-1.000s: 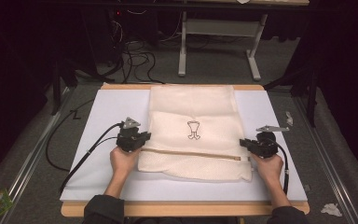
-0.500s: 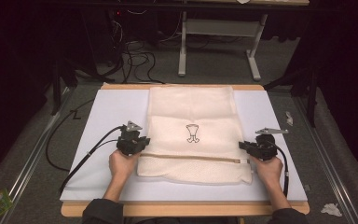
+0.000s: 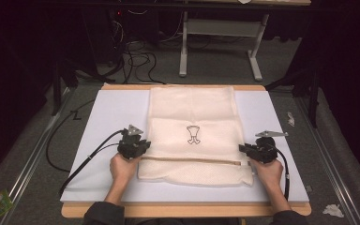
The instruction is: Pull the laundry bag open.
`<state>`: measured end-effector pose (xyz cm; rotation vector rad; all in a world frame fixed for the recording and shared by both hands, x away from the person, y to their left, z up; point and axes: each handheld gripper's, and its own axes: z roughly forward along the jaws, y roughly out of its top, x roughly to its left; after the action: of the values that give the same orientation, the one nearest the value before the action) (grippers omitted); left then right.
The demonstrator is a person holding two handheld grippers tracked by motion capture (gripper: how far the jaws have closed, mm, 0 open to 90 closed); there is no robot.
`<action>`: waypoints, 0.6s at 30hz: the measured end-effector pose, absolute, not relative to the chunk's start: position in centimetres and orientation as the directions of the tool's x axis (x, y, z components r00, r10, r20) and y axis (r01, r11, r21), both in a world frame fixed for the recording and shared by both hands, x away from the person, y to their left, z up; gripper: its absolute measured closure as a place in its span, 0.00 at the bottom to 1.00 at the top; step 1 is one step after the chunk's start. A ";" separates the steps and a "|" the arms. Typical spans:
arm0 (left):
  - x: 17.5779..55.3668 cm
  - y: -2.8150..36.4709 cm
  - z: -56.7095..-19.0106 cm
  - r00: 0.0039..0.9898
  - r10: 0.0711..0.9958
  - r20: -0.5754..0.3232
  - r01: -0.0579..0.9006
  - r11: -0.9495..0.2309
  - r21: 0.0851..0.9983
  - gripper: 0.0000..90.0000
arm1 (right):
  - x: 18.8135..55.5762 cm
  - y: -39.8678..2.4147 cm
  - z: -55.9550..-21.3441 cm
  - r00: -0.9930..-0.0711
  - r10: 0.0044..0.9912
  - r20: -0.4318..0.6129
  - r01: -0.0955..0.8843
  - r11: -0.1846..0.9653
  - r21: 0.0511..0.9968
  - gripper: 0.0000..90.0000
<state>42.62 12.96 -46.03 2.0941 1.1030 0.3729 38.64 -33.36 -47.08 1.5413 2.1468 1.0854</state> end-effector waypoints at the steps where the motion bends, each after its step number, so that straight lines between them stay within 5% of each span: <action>1: 42.4 13.0 -46.0 0.588 0.805 -0.071 0.586 -0.364 0.724 0.84 | 38.4 -33.4 -47.0 -0.387 0.902 0.190 0.687 0.145 0.712 0.81; 18: 38.6 13.5 -44.7 0.617 0.787 -0.015 0.465 -0.348 0.814 0.62 | 36.4 -34.3 -47.5 -0.350 0.914 0.207 0.670 0.090 0.737 0.60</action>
<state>38.56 13.49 -44.67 2.0044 0.9857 0.4885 36.39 -34.31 -47.50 1.5720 2.0677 1.1247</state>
